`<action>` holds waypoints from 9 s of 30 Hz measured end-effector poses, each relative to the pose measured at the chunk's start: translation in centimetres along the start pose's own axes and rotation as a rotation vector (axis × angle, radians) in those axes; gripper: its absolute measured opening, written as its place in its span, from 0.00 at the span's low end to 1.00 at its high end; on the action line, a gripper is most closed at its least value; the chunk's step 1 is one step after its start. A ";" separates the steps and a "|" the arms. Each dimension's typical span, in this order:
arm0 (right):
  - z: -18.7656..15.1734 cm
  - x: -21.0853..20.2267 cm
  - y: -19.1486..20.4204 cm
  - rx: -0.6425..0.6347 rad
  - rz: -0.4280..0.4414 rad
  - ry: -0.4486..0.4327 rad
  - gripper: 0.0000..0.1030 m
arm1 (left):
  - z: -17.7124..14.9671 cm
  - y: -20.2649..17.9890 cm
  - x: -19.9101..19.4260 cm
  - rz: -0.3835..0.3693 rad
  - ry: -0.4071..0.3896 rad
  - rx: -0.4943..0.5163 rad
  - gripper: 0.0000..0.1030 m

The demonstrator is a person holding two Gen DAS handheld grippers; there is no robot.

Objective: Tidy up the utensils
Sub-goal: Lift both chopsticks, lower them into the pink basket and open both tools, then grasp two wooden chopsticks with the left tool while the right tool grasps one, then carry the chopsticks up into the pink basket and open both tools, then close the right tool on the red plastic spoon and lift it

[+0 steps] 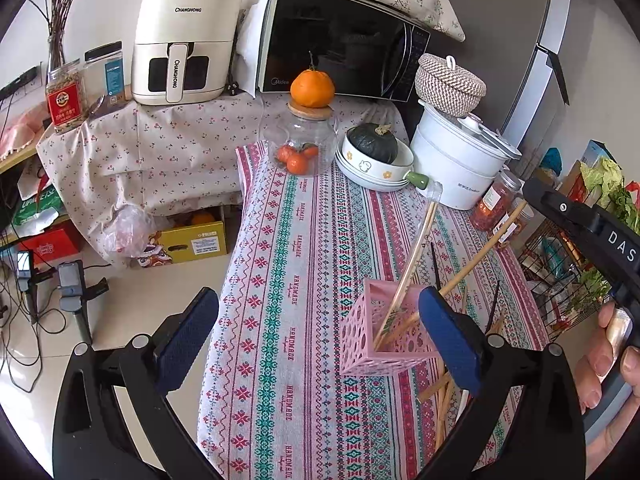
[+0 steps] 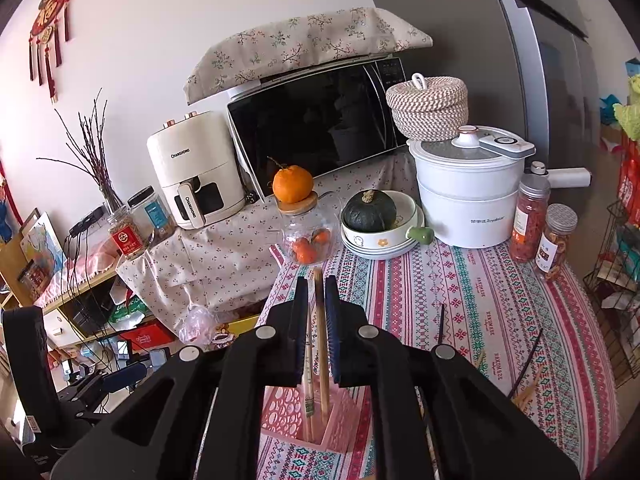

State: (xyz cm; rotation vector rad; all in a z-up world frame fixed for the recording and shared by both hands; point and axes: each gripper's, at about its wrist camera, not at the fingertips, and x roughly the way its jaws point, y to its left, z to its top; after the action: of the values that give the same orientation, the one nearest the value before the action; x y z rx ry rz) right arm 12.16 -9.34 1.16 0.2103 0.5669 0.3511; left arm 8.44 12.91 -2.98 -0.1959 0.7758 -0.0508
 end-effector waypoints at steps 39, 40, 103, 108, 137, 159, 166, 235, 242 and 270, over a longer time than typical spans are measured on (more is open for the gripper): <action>-10.5 5.2 -22.8 0.270 -0.392 0.555 0.35 | -6.3 -10.4 4.7 -0.143 0.265 0.275 0.93; -10.5 5.5 -22.9 0.278 -0.392 0.556 0.32 | -6.4 -10.5 4.7 -0.147 0.267 0.279 0.93; -6.7 -5.3 -25.9 0.269 -0.228 0.424 0.06 | -4.2 -27.1 14.2 -0.178 0.398 0.540 0.08; -5.3 -7.4 -23.7 0.231 -0.188 0.347 0.06 | -3.2 -25.6 8.6 -0.241 0.253 0.512 0.08; -0.3 -8.2 -7.4 -0.005 -0.037 0.145 0.06 | 1.4 -9.2 -6.4 -0.148 -0.538 0.247 0.08; -0.1 -7.1 -4.1 -0.021 0.021 0.113 0.06 | 1.6 -5.8 2.3 -0.108 -0.202 0.110 0.47; 1.7 -9.3 -2.5 -0.028 0.069 -0.028 0.06 | 1.5 -5.0 -0.1 -0.027 -0.087 0.081 0.92; -12.4 4.9 -20.2 0.154 -0.357 0.643 0.60 | -6.3 -11.8 4.1 -0.159 0.244 0.264 0.93; -12.3 6.4 -19.1 0.112 -0.364 0.661 0.42 | -6.6 -12.3 4.2 -0.175 0.261 0.291 0.93; -10.1 -2.1 -23.7 0.203 -0.217 0.591 0.03 | -8.1 -23.3 16.2 -0.018 0.493 0.381 0.56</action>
State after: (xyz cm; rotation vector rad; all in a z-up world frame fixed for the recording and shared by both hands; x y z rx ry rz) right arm 11.19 -30.98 -12.96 0.2377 1.2010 0.1385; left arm 14.94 -13.15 -15.29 0.1811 1.2366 -0.2696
